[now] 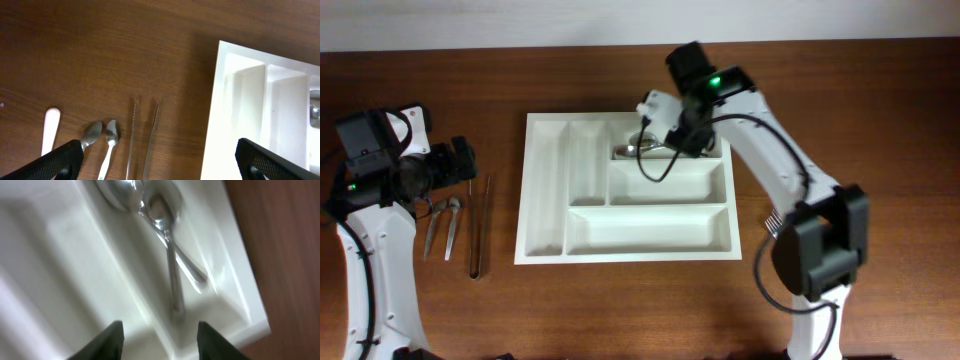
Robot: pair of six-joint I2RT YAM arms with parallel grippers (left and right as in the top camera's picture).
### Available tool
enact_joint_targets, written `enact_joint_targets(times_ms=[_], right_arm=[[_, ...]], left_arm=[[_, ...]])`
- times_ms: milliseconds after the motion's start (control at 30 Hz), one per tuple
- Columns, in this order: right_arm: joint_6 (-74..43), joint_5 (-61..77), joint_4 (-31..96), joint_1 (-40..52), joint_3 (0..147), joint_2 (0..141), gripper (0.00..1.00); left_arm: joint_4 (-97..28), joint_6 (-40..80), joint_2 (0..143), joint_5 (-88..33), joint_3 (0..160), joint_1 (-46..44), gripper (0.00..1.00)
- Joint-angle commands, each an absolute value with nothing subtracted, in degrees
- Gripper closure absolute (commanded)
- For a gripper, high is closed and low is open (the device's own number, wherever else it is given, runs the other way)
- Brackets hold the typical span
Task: Pack container
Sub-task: 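Carry the second spoon into the top compartment and release it, then return the right gripper to the forks and grasp one fork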
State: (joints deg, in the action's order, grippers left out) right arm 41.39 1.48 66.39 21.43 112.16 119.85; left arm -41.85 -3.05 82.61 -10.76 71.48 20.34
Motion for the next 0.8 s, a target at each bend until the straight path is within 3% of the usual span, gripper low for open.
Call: enact_joint_targets(times_ms=[0,200,300,567,767], right_arm=[[34.63,-2.44,74.15,17.3,120.2,110.08,0.51],[23.79,-2.42,84.25,8.84,126.28,99.61,0.5],[18.33,-2.0,87.0,-0.47,124.79,98.08,0.5],[15.35,12.16,87.7,-16.91,110.24,98.06,0.51],[16.34,13.06,79.24,-17.87,94.41,98.08,0.49]], left_arm=[[-41.74,-3.99,82.78,-11.6,72.47,20.69,0.01],[-41.74,-3.97,82.78,-11.6,72.47,20.69,0.01],[-41.74,-3.99,82.78,-11.6,72.47,20.69,0.01],[-41.74,-3.99,82.78,-11.6,72.47,20.69,0.01],[-41.74,-3.99,82.78,-11.6,72.47,20.69,0.01]])
